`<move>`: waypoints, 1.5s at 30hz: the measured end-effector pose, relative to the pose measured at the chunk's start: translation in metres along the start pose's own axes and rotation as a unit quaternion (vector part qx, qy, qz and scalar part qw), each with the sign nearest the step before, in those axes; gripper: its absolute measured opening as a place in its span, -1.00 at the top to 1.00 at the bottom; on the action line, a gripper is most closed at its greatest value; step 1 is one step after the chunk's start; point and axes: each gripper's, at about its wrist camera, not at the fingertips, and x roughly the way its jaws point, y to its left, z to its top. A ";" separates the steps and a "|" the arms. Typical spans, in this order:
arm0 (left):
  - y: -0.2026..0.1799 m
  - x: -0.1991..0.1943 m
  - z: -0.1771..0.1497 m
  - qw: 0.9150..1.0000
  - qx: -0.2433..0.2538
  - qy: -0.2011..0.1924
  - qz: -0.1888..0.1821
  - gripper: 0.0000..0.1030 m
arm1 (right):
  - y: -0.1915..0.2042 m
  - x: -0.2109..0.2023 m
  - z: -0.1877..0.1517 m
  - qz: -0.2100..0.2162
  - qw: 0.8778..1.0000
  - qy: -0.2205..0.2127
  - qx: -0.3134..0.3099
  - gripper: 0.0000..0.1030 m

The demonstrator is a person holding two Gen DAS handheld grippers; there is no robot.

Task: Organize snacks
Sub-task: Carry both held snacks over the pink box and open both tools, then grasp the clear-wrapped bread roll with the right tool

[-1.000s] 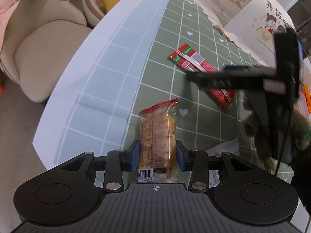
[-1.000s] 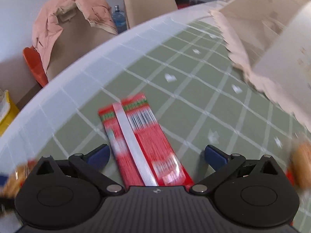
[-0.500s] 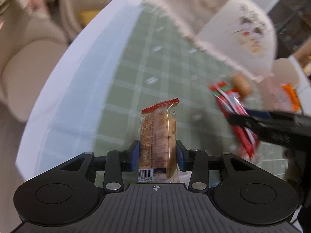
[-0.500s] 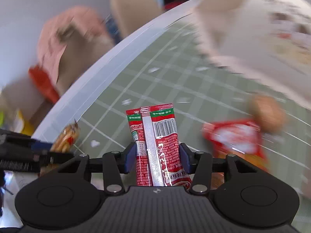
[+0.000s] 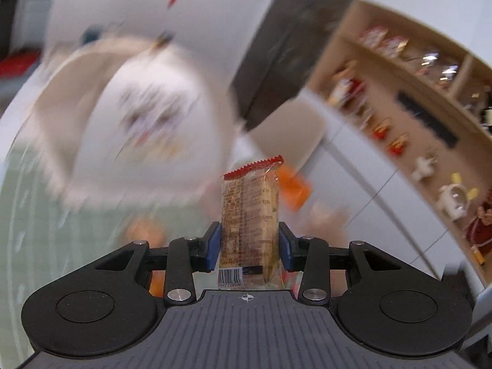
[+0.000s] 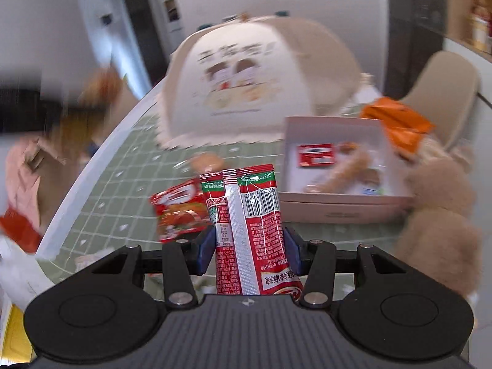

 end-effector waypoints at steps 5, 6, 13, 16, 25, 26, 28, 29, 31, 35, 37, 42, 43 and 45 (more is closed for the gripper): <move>-0.043 0.053 0.071 0.999 0.011 -0.031 -0.029 0.12 | -0.031 -0.022 -0.007 -0.022 0.999 -0.029 0.021 0.08; -0.042 0.070 0.078 0.999 -0.002 -0.023 -0.039 0.13 | -0.035 -0.026 -0.008 -0.026 0.999 -0.035 0.022 0.08; -0.009 0.155 0.036 0.996 -0.053 0.049 -0.056 0.13 | -0.071 -0.024 -0.019 -0.050 0.996 -0.029 0.062 0.08; 0.017 0.148 0.004 0.993 -0.085 0.065 -0.045 0.13 | -0.083 -0.016 -0.016 -0.051 0.996 -0.018 0.078 0.08; 0.091 0.075 -0.136 0.975 -0.180 0.125 0.037 0.13 | -0.104 0.039 0.116 -0.006 0.995 -0.043 0.094 -0.34; 0.097 0.066 -0.149 0.972 -0.191 0.128 0.050 0.13 | -0.107 0.053 0.134 0.002 0.995 -0.032 0.094 -0.49; 0.108 0.046 -0.167 0.966 -0.209 0.131 0.079 0.13 | -0.108 0.074 0.157 -0.025 0.995 -0.030 0.091 -0.56; 0.116 0.034 -0.177 0.962 -0.219 0.130 0.098 0.13 | -0.104 0.082 0.163 -0.046 0.995 -0.029 0.081 -0.56; 0.129 0.011 -0.191 0.952 -0.242 0.132 0.132 0.13 | -0.092 0.089 0.161 -0.063 0.995 -0.029 0.069 -0.56; 0.152 -0.027 -0.219 0.927 -0.303 0.138 0.172 0.13 | -0.049 0.111 0.116 -0.005 0.999 0.013 0.034 -0.61; 0.157 -0.039 -0.229 0.920 -0.323 0.141 0.171 0.13 | -0.018 0.126 0.082 0.006 0.999 0.041 -0.012 -0.62; 0.166 -0.042 -0.239 0.912 -0.350 0.138 0.163 0.13 | 0.050 0.166 0.000 0.071 0.985 0.130 -0.092 -0.62; 0.167 -0.039 -0.238 0.912 -0.350 0.137 0.163 0.13 | 0.061 0.172 -0.014 0.082 0.981 0.146 -0.097 -0.62; 0.169 -0.032 -0.236 0.913 -0.347 0.138 0.163 0.13 | 0.081 0.180 -0.039 0.101 0.974 0.166 -0.115 -0.62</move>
